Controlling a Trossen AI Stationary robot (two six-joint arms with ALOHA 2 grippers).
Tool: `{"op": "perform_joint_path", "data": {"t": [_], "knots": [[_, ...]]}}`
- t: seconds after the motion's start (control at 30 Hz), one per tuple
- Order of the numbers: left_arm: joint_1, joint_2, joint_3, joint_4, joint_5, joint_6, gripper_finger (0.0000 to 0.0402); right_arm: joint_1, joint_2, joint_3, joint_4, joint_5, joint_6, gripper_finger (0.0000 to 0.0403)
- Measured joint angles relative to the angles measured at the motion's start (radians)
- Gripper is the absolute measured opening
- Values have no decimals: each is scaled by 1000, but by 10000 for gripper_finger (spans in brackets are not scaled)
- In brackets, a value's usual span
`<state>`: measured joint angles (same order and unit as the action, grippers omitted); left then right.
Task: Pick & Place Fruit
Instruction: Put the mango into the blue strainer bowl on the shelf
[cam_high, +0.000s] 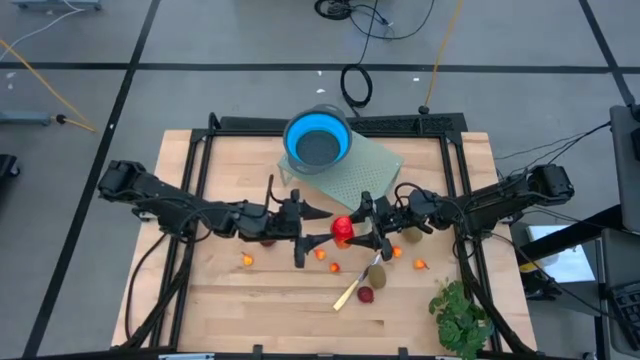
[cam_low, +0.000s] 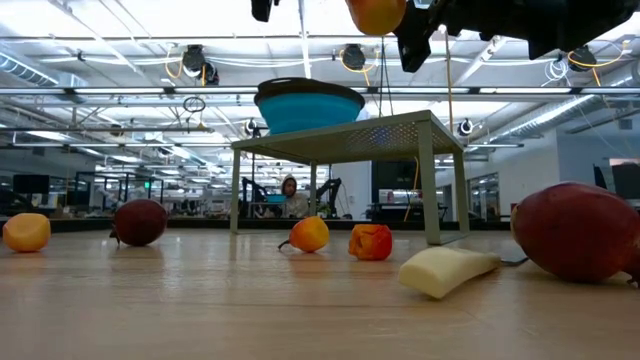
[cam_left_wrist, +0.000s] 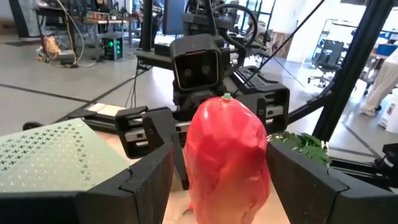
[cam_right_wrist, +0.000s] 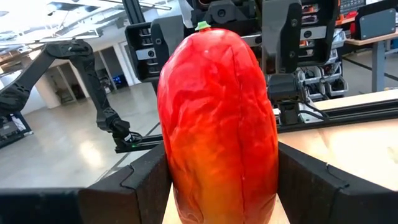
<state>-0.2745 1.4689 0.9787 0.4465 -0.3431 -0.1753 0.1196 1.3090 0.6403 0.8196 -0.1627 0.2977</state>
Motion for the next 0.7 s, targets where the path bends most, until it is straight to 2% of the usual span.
{"op": "perform_joint_path", "data": {"t": [0.3,0.47,0.7], "knots": [[12,1,5,5,8,-17,257,0,0,0,2,1,0,238],[13,73,95,-28,34,24,257,0,0,0,7,1,0,238],[27,145,233,-211,47,38,257,1,1,0,8,-3,0,238]]}}
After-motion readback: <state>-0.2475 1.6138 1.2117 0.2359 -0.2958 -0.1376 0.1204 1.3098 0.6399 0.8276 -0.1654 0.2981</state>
